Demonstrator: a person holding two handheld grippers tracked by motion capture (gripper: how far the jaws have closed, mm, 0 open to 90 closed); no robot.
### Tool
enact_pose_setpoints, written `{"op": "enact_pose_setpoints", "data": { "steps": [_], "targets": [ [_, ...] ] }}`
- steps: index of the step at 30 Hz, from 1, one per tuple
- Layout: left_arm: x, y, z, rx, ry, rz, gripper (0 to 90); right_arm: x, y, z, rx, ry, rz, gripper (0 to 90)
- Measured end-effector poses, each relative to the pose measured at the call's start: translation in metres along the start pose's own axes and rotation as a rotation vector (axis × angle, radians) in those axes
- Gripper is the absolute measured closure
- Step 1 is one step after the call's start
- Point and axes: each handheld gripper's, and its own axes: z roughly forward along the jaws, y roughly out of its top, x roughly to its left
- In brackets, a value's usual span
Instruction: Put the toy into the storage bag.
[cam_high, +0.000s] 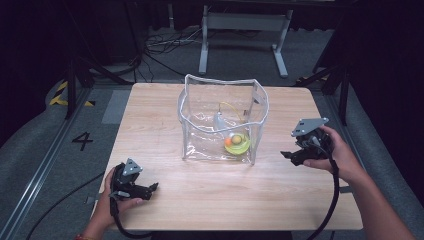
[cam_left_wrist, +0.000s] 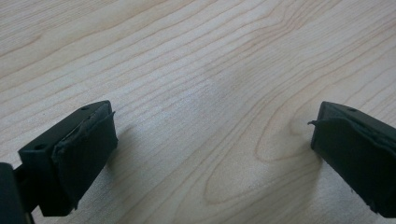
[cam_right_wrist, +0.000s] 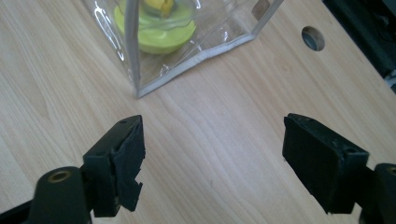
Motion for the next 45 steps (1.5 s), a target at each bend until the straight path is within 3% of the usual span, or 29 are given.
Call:
{"op": "enact_pose_setpoints", "data": {
  "steps": [10,13,17,29,39,45],
  "targets": [
    [0.000,0.000,0.000,0.001,0.003,-0.003,0.6,0.012,-0.036,0.017,-0.002,0.003,0.047,21.0],
    [0.000,0.000,0.000,0.001,0.003,-0.003,0.6,0.014,-0.051,0.022,-0.022,-0.009,0.084,20.5],
    [0.000,0.000,0.000,0.001,0.002,-0.003,0.6,0.016,-0.068,0.025,-0.034,-0.030,0.096,20.1],
    [0.000,0.000,0.000,0.001,0.002,-0.002,0.6,0.018,-0.123,0.029,-0.118,-0.053,0.228,20.5],
    [0.000,0.000,0.000,0.001,0.002,-0.002,0.6,0.017,-0.163,0.027,-0.146,-0.074,0.349,20.6],
    [0.000,0.000,0.000,0.001,0.002,-0.002,0.6,0.019,-0.182,0.027,-0.159,-0.053,0.407,20.6]
  ]
}}
